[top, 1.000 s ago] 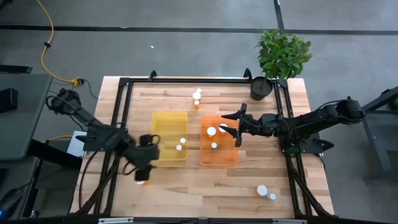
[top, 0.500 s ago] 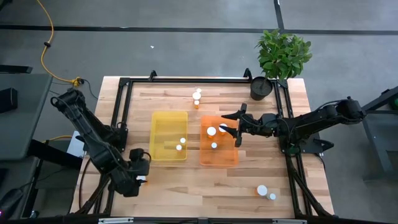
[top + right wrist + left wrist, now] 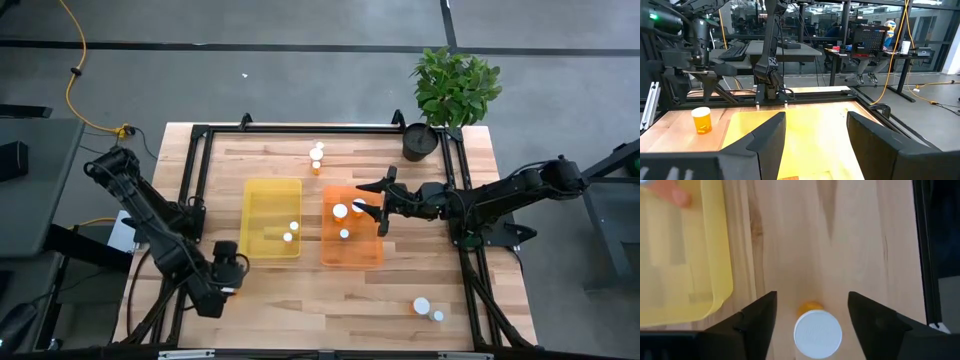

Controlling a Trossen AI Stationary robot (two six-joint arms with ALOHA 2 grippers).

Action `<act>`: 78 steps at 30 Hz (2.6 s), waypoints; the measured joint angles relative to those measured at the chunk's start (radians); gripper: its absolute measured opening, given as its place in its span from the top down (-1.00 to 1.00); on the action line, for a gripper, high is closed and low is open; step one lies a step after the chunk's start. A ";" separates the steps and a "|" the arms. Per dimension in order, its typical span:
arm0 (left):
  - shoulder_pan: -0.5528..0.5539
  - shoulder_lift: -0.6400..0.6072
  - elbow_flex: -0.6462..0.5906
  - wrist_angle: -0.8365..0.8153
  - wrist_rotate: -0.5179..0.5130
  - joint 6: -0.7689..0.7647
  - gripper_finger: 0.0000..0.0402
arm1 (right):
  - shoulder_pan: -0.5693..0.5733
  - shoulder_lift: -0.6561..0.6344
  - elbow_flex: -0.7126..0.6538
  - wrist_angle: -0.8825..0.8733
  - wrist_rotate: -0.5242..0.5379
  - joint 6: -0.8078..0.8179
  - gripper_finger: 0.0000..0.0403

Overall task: Pick and place medicine bottles into bin by pill shape (circle, oval)
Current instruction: Put the pink bottle pill into the left bin

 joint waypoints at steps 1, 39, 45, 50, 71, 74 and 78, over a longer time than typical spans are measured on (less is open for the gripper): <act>0.002 0.000 0.000 -0.005 0.008 -0.008 -0.25 | 0.000 0.000 0.000 0.000 0.000 0.000 -0.01; -0.093 0.056 -0.112 0.046 0.041 -0.269 -0.80 | 0.000 0.000 0.000 -0.005 0.000 0.000 -0.01; -0.093 0.133 -0.113 0.077 0.087 -0.235 -0.80 | 0.000 0.000 0.000 -0.006 0.000 -0.007 -0.01; -0.093 0.143 -0.112 0.119 0.085 -0.204 -0.79 | 0.000 0.000 0.000 -0.006 0.000 -0.008 -0.01; -0.090 0.144 -0.046 0.007 0.001 -0.151 -0.12 | 0.000 0.000 0.000 -0.007 0.000 -0.008 -0.01; -0.090 0.144 -0.046 0.002 0.009 -0.156 -0.11 | 0.000 0.000 0.000 -0.008 0.000 -0.008 -0.01; -0.090 0.144 -0.046 0.003 0.010 -0.156 -0.11 | 0.000 0.000 0.000 -0.011 0.000 -0.007 -0.01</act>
